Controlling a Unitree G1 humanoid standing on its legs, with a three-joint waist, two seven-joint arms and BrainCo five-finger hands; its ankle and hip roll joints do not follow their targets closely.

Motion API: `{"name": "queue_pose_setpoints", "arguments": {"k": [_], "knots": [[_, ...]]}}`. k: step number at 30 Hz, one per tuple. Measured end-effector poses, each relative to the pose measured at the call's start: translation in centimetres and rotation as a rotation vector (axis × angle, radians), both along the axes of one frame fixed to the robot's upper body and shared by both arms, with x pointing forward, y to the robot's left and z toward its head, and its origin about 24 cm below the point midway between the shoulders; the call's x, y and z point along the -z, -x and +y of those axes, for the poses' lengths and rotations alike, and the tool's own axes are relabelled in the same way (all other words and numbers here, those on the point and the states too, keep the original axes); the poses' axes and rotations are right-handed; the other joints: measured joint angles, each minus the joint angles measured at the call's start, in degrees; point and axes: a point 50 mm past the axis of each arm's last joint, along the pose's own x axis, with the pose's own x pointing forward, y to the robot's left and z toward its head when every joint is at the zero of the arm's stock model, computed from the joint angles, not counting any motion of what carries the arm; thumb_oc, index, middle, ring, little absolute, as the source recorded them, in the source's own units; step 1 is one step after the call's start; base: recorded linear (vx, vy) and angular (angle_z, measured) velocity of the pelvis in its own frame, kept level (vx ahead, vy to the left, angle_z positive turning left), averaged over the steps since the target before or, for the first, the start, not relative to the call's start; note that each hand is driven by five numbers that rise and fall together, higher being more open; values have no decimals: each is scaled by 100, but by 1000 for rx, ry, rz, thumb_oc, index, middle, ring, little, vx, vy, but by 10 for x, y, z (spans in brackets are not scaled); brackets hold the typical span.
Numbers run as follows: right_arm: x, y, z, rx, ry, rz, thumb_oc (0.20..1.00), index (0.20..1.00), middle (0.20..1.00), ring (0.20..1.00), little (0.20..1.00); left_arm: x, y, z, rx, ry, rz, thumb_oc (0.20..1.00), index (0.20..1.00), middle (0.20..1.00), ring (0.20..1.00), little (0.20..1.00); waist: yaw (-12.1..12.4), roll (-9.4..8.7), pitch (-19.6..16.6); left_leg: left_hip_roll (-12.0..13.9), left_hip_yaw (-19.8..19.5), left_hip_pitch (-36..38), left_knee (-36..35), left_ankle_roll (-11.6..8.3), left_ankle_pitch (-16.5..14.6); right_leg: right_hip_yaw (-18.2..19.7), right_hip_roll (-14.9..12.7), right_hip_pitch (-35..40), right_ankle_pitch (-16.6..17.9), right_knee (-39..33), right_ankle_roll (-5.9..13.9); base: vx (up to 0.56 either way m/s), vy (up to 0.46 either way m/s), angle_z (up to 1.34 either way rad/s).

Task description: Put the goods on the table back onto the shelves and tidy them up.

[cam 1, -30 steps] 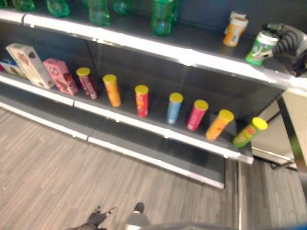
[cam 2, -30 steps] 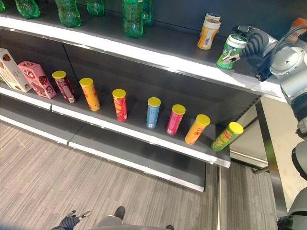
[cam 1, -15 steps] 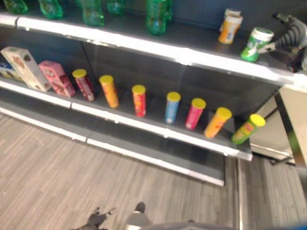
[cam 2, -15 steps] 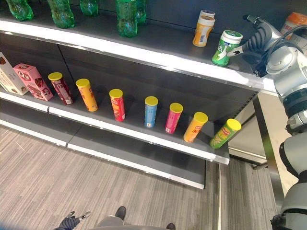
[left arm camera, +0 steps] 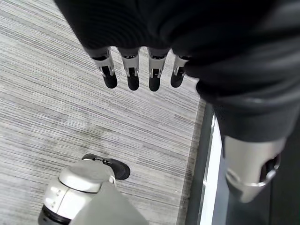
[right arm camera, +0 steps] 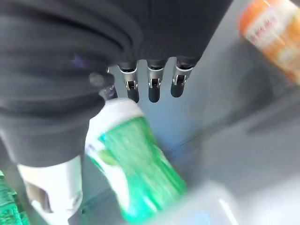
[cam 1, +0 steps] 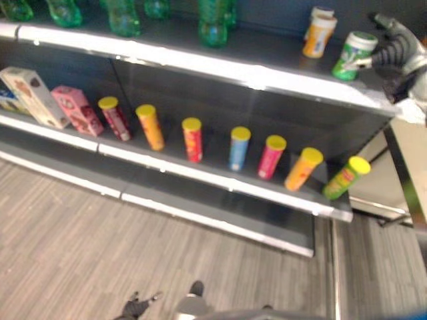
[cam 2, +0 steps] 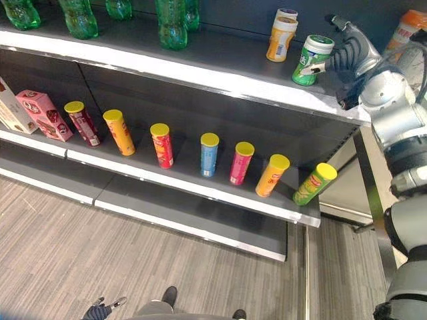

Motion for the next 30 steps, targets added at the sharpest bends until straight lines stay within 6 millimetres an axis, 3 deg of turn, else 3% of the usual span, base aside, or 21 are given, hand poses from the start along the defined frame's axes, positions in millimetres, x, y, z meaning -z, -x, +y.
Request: {"name": "queue_pose_setpoints", "arguments": {"k": [6,18,30], "knots": [[9,-4,4,-32,-135,26,1000,1000,1000,1000,1000,1,-4,-4,2,12,-10,1000,1000,1000,1000,1000,-173,59,45,25,88,43,-2,0,-2,78,12,-2,10,-1,-11,-15,11,-8],[18,-9,9,-33,-197,38,1000,1000,1000,1000,1000,2,-1,-5,-4,16,3,1000,1000,1000,1000,1000,-166,54,49,46,120,62,-3,2,-4,129,13,-6,21,-8,-9,0,0,-1],[17,-16,29,-83,-254,30,1000,1000,1000,1000,1000,3,0,-8,-44,36,3,1000,1000,1000,1000,1000,-163,62,52,46,110,52,-3,2,-4,121,15,-7,21,-3,-10,0,0,0]]}}
